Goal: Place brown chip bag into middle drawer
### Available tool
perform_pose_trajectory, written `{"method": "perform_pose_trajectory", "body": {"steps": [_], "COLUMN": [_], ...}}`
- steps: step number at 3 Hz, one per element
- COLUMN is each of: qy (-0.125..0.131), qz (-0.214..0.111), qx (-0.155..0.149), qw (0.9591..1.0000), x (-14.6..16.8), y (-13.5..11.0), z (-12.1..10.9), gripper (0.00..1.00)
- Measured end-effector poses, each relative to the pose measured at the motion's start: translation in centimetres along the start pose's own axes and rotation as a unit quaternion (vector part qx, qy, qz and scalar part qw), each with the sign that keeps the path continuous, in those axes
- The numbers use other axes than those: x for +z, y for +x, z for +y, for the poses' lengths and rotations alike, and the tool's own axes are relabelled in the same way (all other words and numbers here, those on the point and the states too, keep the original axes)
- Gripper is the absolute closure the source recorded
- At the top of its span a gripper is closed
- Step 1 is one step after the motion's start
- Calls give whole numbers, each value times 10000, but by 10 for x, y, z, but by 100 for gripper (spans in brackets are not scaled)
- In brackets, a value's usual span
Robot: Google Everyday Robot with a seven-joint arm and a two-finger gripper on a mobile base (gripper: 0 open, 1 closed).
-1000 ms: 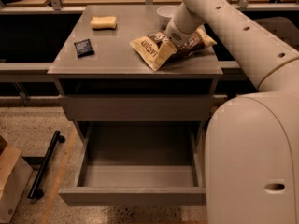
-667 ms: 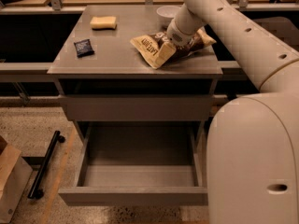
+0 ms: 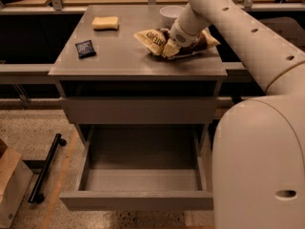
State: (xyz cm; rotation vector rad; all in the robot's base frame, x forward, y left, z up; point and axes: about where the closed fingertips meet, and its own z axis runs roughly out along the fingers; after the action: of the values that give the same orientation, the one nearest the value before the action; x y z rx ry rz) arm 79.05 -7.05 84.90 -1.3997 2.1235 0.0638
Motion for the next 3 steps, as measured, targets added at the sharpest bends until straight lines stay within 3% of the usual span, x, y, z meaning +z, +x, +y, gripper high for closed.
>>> {"method": "perform_pose_trajectory", "body": {"steps": [1,2,3], "qy": [16,73,101], "qz": [-188,-571,-718], "qx": [-241,-675,-1051], "qw": [9995,9961,9918], "x": [-35,-109,-180], "y": [-14,-32,-41], "z": [20,70,124], "gripper": [100,100,100]}}
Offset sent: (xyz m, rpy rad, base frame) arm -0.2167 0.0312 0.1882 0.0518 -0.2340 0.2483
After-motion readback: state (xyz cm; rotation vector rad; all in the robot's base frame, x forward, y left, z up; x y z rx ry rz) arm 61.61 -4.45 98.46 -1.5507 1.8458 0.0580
